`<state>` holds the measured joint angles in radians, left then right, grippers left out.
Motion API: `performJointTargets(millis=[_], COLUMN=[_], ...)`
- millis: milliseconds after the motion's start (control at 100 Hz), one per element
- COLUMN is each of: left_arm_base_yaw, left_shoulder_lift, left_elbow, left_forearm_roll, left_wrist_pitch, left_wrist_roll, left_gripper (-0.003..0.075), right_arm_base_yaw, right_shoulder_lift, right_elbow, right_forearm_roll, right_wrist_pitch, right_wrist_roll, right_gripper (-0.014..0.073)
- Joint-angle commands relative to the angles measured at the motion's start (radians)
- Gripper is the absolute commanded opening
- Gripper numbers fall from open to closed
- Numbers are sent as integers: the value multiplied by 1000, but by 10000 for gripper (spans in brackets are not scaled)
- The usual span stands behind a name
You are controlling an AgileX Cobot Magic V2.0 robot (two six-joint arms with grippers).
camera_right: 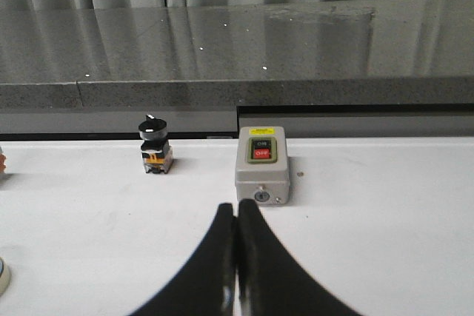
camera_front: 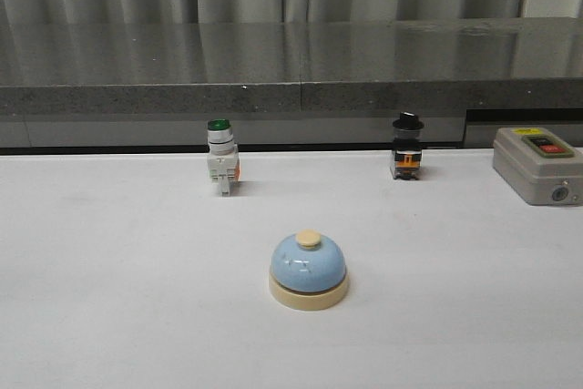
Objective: Place and press bell with both arms
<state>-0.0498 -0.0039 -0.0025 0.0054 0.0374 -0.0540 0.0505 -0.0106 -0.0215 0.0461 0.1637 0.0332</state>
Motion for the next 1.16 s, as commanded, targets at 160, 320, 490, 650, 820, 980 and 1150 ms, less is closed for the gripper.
performJointTargets(millis=[160, 320, 490, 650, 820, 980, 1150], left_arm_base_yaw=[1, 1, 1, 1, 1, 1, 1], left_shoulder_lift=[-32, -32, -32, -32, -32, -32, -32], left_elbow=[55, 55, 55, 55, 55, 55, 55], left_forearm_roll=[2, 2, 2, 2, 2, 2, 2], left_wrist_pitch=[-83, -83, -83, -83, -83, -83, -83], left_wrist_roll=[-11, -11, -11, -11, -11, -11, -11], left_gripper=[-21, -21, -21, -21, -21, -21, -21], right_arm_base_yaw=[-21, -21, -21, -21, -21, -21, -21], right_shoulder_lift=[-18, -18, -18, -18, -18, -18, -18], right_elbow=[31, 31, 31, 31, 31, 31, 31], right_forearm_roll=[-14, -16, -16, -16, -16, -16, -16], right_wrist_pitch=[-174, -178, -174, -174, -174, -174, -174], right_wrist_roll=[28, 28, 28, 28, 28, 28, 28], right_gripper=[-64, -64, -64, -64, -64, -64, -64])
